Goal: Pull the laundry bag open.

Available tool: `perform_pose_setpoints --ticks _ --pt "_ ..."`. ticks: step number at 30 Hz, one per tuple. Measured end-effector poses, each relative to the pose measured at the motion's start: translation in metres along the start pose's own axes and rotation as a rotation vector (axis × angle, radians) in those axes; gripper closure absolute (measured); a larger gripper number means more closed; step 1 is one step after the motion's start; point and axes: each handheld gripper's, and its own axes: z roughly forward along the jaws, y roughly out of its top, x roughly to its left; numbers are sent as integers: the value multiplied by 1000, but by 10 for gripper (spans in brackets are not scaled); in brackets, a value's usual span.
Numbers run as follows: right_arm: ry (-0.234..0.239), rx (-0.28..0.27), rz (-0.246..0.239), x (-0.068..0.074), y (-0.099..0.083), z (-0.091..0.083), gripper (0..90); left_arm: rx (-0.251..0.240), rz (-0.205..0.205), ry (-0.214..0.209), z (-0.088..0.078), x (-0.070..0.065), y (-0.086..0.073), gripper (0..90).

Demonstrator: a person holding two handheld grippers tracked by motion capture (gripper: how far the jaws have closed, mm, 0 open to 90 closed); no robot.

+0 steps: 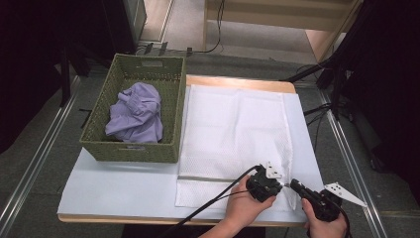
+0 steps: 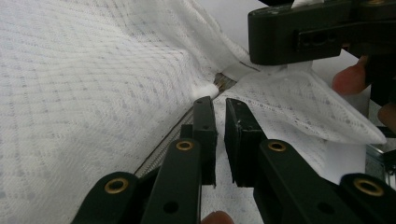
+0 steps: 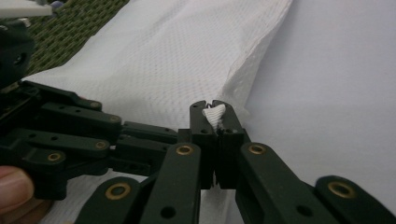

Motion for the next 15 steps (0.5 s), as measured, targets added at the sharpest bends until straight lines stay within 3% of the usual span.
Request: perform_pose_setpoints --ticks 1,4,8,11,15 --pt "-28 4 -6 -2 0 -1 862 0 0 0 0 0 0 841" --pt "-49 28 9 -6 -3 1 839 4 -1 0 0 0 0 843" --pt "-31 59 48 -10 -5 4 798 -1 -4 -3 0 1 0 844" --pt "-30 74 47 -10 -5 8 784 2 -2 -5 0 1 0 844" --pt "-49 68 46 -9 -2 8 858 3 -15 -15 0 2 0 842"
